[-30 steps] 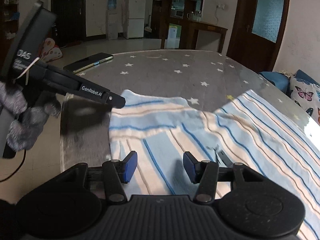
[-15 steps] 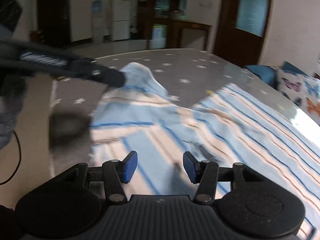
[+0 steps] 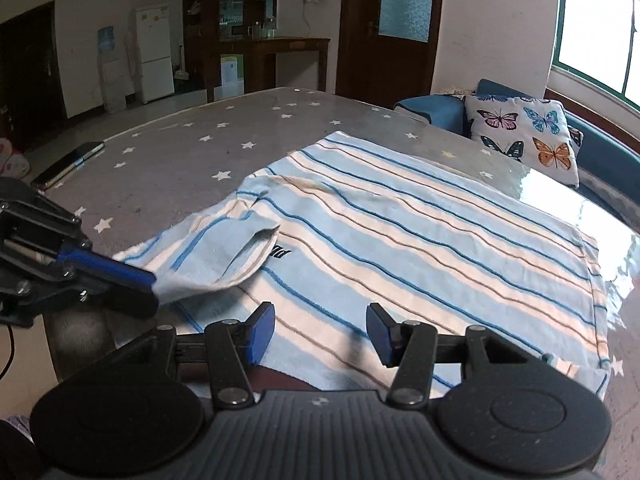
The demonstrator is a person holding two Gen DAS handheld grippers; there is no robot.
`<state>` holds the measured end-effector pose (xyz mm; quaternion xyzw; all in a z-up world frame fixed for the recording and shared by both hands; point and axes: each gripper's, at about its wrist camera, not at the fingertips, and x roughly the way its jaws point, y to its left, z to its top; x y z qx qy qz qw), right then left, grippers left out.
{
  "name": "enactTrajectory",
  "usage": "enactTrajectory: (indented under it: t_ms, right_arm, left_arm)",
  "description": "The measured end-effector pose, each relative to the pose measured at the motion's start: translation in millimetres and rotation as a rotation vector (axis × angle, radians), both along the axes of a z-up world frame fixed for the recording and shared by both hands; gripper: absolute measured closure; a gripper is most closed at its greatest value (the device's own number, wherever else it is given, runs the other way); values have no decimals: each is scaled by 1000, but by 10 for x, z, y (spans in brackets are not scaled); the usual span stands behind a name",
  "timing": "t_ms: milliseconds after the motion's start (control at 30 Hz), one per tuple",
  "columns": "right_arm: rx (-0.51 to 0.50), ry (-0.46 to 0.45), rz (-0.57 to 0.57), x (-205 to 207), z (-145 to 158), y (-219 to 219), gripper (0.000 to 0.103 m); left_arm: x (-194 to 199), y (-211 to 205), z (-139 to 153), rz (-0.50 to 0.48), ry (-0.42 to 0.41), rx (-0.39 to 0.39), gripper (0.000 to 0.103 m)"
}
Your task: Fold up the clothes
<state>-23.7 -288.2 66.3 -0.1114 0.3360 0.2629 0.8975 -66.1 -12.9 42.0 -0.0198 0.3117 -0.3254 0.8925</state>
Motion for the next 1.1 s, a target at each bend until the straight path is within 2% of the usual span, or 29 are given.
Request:
enactTrajectory:
  t_ms: [100,167,267,333,367,567,733,800,1000,1100]
  right_arm:
    - [14,-3,12,23,33,25,54]
    - [28,-5,17,24,52,76,55]
    - [60,18,41,19,64,127,59]
    - [82,48,78,-4,54,180,68]
    - [91,62,98,-21,46,213,69]
    - [89,112,187,-131,-44,398,83]
    - [68,139,188,-149,-149,490,91]
    - [76,132,185,-160,-121,481,98]
    - [56,39,184,-338,23,470,99]
    - [13,42,170,-344,-17,486,99]
  left_arm:
    - [-54,44,101,-4,-52,14,94]
    - [-26,140,137,34,-70,21,94]
    - [149,223,112,133,-52,48,94]
    - [281,244,53,183,-35,69,95]
    - [344,246,18,197,-25,78,95]
    - [541,182,-228,203,20,141,94]
    - [518,158,-323,191,22,173,94]
    - [529,162,-341,196,28,180,94]
    - [544,139,-288,199,-2,192,94]
    - [537,103,-251,183,-21,190,94]
